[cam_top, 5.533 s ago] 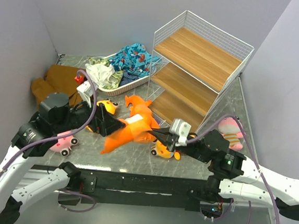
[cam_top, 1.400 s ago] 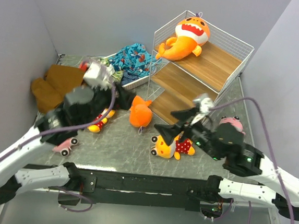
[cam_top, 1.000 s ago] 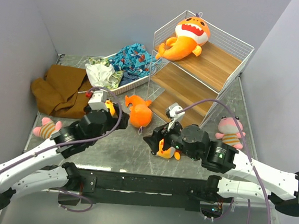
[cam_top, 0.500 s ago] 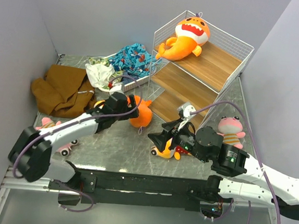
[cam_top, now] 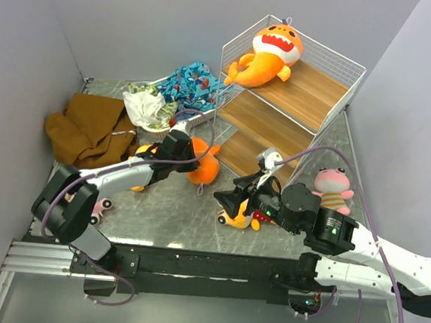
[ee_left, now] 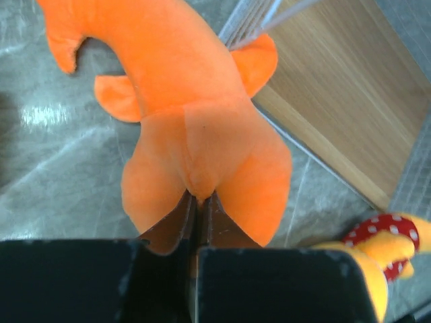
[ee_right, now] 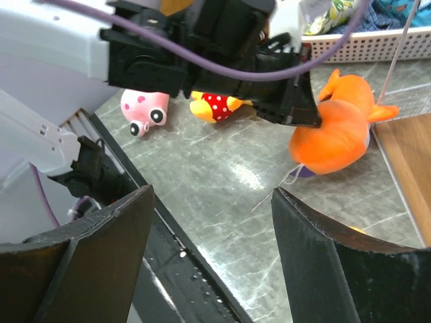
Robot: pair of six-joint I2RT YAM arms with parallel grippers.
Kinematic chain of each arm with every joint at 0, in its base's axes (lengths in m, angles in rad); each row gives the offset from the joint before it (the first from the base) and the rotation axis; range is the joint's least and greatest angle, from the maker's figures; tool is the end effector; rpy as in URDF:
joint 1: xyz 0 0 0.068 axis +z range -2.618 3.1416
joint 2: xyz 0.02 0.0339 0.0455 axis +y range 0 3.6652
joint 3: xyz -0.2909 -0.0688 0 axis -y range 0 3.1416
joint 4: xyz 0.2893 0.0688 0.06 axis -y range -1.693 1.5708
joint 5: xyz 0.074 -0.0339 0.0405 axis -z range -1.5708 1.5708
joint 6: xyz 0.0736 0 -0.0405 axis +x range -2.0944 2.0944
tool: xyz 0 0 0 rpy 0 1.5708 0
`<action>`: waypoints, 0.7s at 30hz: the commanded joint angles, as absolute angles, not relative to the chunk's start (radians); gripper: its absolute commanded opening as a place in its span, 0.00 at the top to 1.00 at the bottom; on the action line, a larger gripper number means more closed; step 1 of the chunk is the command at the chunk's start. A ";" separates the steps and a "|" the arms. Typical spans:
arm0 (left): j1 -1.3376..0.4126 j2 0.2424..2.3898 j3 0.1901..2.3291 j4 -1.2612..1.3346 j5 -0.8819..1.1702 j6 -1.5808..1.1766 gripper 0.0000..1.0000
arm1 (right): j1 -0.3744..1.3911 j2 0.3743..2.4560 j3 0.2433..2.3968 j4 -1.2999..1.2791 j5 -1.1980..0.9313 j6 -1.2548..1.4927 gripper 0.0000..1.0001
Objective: Place and organize the stuffed toys onto the shelf
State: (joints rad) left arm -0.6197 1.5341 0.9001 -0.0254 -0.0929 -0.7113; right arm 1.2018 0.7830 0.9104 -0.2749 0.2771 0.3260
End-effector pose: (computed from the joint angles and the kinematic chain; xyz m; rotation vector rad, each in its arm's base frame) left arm 0.3250 -0.2235 0.1909 -0.1576 2.2949 -0.6118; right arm 0.1040 0.2132 0.3937 -0.5620 1.7060 0.8843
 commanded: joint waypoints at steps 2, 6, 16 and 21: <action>-0.614 1.289 0.778 -0.031 0.028 -0.657 0.99 | 1.203 0.772 0.925 -0.291 0.292 0.486 0.24; -0.615 1.080 0.648 -0.034 0.055 -0.609 0.99 | 1.203 0.775 0.942 -0.296 0.271 0.561 0.25; -0.638 0.617 0.463 0.071 0.157 -0.624 0.99 | 1.197 0.896 1.051 -0.339 0.302 0.618 0.27; -0.661 0.509 0.474 0.055 0.118 -0.617 0.99 | 1.187 1.015 1.238 -0.434 0.288 0.588 0.28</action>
State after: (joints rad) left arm -0.6449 0.5762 0.4568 -0.0113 0.1192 -0.6357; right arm 1.1980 0.9474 1.0763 -0.3851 0.2893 0.5926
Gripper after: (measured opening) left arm 0.040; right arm 0.729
